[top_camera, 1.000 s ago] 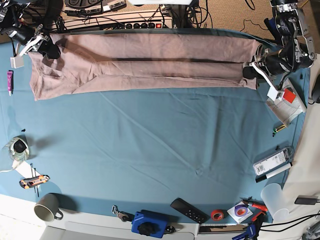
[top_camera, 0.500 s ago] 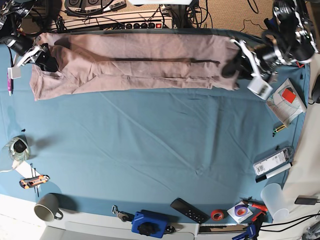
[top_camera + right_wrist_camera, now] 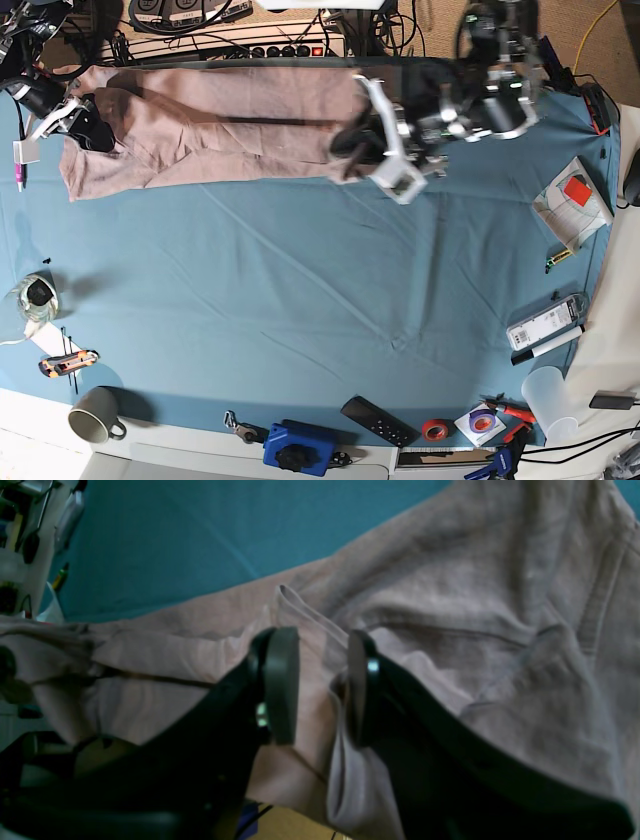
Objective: Fold the T-shirt properly
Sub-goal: 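Lift the strip end with the left gripper and carry it toward the right gripper, then lay the carried end down over the strip's middle with the left gripper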
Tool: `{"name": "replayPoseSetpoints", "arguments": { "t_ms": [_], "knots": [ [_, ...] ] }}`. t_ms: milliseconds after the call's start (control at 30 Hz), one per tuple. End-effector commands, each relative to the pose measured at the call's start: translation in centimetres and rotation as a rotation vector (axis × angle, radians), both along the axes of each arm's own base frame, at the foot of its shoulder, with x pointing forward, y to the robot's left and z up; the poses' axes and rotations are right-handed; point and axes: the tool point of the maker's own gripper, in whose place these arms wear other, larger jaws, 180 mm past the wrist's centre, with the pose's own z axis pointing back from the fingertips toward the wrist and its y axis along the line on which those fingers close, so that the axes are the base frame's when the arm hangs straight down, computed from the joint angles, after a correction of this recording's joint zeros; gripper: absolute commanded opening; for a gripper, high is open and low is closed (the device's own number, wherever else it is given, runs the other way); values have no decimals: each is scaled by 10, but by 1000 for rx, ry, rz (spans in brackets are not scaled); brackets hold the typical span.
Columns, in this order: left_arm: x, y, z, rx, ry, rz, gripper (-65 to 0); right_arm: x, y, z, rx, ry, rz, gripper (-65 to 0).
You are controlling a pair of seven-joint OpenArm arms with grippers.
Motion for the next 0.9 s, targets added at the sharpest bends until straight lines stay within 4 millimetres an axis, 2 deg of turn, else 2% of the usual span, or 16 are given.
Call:
{"name": "replayPoseSetpoints", "arguments": {
  "t_ms": [0,200,367,467,667,700,800,867],
  "knots": [
    [3,-15,18,-63,-46,-20,-650,7,-4,14,-15,-48,3,-475],
    [0,-69,24,-83,-93,-112,-650,7,-4,14,-15,-48,3,-475],
    [1,-101,13,-71,-50,-147,-650,7,-4,14,-15,-48,3,-475],
    [3,-110,8,-63,-37,-162,-650,7,-4,14,-15,-48,3,-475],
    [4,-113,8,-81,-30,-157,-650,7,-4,14,-15,-48,3,-475],
    [5,-114,8,-87,-31,-154,-628,7,-4,14,-15,-48,3,-475],
    [6,-115,10,-102,-35,-147,-420,7,-4,14,-15,-48,3,-475],
    [6,-117,11,-108,-33,-146,-340,7,-4,14,-15,-48,3,-475]
  ]
}}
